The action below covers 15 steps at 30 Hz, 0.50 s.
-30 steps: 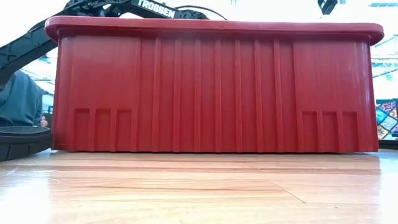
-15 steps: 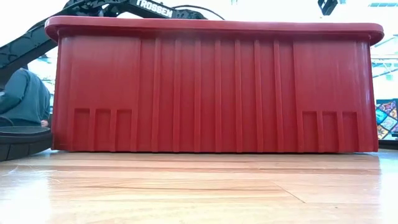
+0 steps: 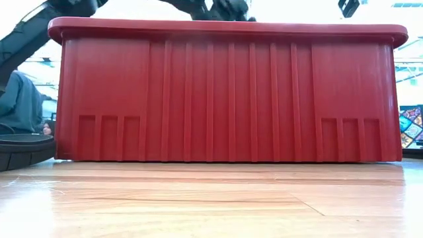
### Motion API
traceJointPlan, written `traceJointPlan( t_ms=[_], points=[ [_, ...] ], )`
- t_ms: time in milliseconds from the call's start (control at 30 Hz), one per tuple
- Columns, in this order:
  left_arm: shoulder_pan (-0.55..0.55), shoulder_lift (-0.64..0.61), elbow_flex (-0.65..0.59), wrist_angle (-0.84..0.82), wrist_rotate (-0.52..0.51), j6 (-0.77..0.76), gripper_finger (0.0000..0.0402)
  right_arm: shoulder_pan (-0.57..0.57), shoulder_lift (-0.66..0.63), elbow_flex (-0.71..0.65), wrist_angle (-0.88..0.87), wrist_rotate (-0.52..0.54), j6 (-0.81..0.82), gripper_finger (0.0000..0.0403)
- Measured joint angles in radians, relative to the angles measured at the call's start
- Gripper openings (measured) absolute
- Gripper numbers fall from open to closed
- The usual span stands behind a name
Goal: Pick and place slides into bin
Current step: Put the black slide into the red bin
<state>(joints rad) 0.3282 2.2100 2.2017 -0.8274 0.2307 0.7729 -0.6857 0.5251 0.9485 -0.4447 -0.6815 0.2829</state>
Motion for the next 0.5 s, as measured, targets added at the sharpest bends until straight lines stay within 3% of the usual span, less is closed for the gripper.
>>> traceJointPlan(
  t_ms=[167,267,400,500],
  points=[
    [-0.030,-0.209,0.000,0.029,-0.049,-0.058,0.0170,0.000,0.000,0.000,-0.011,-0.001,-0.001,0.0000],
    [-0.058,-0.359,0.001,0.046,-0.049,-0.141,0.0121,0.000,0.000,0.000,-0.011,-0.002,-0.020,0.0000],
    [-0.121,-0.538,0.001,0.035,0.018,-0.216,0.0025,0.000,0.000,0.000,-0.010,-0.003,-0.060,0.0000],
    [-0.186,-0.643,0.001,0.030,0.037,-0.289,0.0012,0.000,0.000,0.000,-0.007,-0.002,-0.099,0.0000]
  ],
)
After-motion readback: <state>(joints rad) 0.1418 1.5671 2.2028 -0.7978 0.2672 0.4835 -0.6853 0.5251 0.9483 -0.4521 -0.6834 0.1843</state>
